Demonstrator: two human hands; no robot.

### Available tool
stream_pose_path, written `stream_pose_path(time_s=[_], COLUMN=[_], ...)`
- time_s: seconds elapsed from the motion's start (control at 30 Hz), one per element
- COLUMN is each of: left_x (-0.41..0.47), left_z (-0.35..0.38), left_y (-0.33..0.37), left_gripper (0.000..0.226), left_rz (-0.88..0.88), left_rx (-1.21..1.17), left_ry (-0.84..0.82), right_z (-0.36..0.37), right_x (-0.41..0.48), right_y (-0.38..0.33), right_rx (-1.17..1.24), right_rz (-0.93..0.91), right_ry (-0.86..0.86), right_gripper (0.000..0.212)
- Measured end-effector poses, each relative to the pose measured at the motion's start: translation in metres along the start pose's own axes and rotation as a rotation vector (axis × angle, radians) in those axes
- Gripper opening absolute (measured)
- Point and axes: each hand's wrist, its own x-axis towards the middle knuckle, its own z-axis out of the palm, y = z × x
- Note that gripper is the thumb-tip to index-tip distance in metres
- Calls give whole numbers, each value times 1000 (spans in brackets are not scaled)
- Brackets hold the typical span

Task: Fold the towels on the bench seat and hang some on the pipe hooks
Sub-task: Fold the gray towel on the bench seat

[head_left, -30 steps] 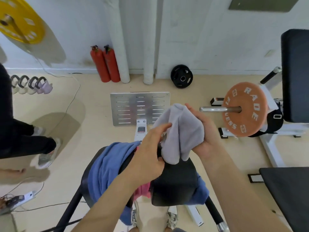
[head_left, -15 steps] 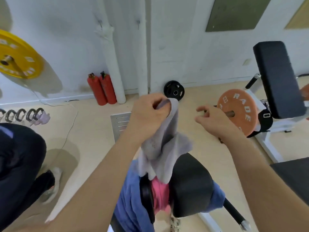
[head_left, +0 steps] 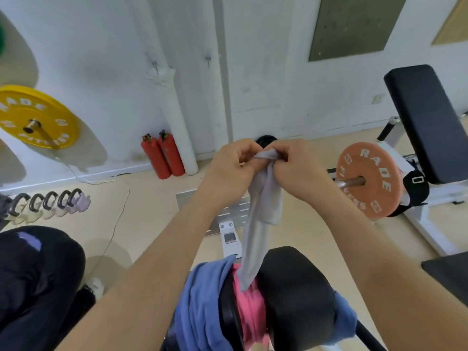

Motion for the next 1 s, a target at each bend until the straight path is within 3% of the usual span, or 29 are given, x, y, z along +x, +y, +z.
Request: stream_pose_path(time_s=[0.1, 0.17, 0.23, 0.3, 0.37, 0.5, 0.57, 0.67, 0.8, 0.87, 1.0], left_x=[-1, 2, 9, 16, 20, 19, 16, 13, 0, -5, 12], left_z=[4, 8, 7, 4, 1, 4, 7, 5, -10, -16, -33], left_y=[-3, -1, -2, -5, -8, -20, -26, -30, -47, -67, -92], left_gripper=[11, 9, 12, 20, 23, 21, 21, 18, 21, 21, 25], left_rz=[-94, -162, -173, -130, -71, -58, -114, -256, -354, -414, -316], left_rx=[-247, -337, -249, -158, -95, -36, -67, -325, -68, 60, 428], left_ry=[-57, -23, 85, 190, 258, 314, 244, 79, -94, -34, 361], right_z=[-7, -18, -29, -29, -17, 3, 12, 23, 20, 14, 6], right_x=[18, 21, 17, 13, 15, 26, 32, 42, 60, 67, 81], right_y=[-2, -4, -4, -2, 3, 10, 15, 24, 59, 76, 79], right_rx=[-16, 175, 455, 441, 328, 323, 251, 95, -2, -52, -271], right_rz=[64, 158, 252, 166, 37, 7, -59, -173, -80, -8, -100], right_ry=[-46, -195, -441, -600, -511, -255, -143, -29, 61, 141, 129], right_gripper=[24, 24, 28, 26, 20, 31, 29, 22, 22, 24, 27])
